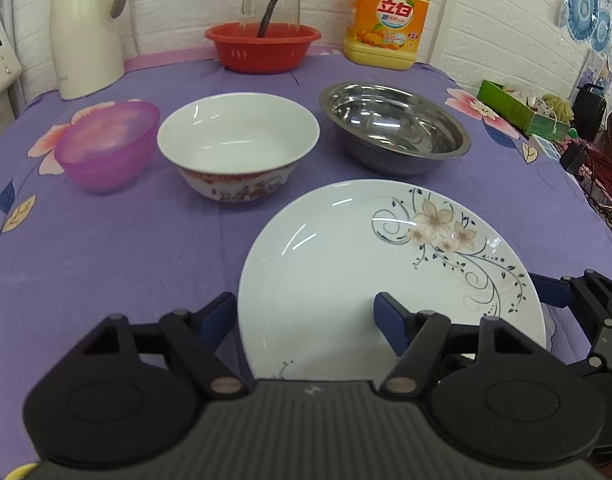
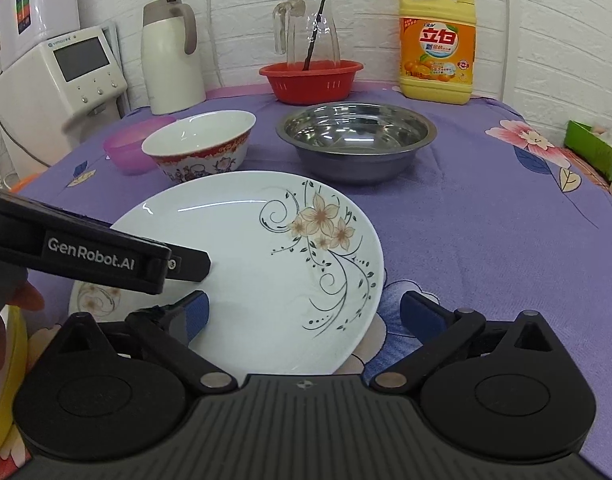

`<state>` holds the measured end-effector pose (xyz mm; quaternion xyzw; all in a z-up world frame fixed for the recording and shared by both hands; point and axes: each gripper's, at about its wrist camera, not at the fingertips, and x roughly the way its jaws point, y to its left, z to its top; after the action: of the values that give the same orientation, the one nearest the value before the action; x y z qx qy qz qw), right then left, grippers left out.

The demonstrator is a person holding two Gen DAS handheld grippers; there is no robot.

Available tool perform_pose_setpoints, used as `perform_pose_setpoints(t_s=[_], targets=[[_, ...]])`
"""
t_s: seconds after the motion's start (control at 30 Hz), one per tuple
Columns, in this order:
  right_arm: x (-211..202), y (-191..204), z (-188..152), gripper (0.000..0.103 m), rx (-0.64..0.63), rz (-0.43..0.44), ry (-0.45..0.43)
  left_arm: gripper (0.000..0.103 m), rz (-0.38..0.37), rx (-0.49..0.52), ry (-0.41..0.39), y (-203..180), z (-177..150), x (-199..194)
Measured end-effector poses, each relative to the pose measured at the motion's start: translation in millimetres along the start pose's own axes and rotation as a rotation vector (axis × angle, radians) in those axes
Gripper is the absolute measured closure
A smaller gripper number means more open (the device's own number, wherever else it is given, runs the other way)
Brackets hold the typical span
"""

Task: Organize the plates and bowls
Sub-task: 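Move the left gripper to the white floral plate and grip its rim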

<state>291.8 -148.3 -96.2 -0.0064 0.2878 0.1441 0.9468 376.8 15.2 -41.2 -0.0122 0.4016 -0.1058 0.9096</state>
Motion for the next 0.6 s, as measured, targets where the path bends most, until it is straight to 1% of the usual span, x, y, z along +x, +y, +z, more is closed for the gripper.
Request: perform_pose_setpoints(t_s=[0.13, 0.2, 0.23, 0.27, 0.3, 0.4, 0.5, 0.6], targets=[[0, 1, 0, 0.000, -0.005, 0.013, 0.001, 0.040, -0.001, 0.008, 0.006, -5, 1, -1], [2, 8, 1, 0.000, -0.022, 0.045, 0.002, 0.042, 0.000, -0.007, 0.013, -6, 3, 0], [3, 12, 1, 0.000, -0.030, 0.029, 0.007, 0.044, 0.000, -0.013, 0.019, -6, 4, -1], [3, 14, 2, 0.000, -0.016, 0.019, 0.009, 0.049, -0.007, -0.023, 0.025, -5, 4, -2], [1, 13, 3, 0.000, -0.010, 0.019, 0.010, 0.049, -0.013, -0.025, 0.022, -5, 4, -5], [-13, 13, 1, 0.000, 0.021, 0.024, -0.006, 0.049, -0.016, 0.016, -0.019, -12, 1, -21], [-29, 21, 0, 0.000, 0.018, 0.002, -0.038, 0.050, -0.027, 0.018, -0.048, -14, -1, -36], [-47, 26, 1, 0.000, 0.027, 0.002, -0.064, 0.050, -0.046, 0.007, -0.079, -12, -5, -56]])
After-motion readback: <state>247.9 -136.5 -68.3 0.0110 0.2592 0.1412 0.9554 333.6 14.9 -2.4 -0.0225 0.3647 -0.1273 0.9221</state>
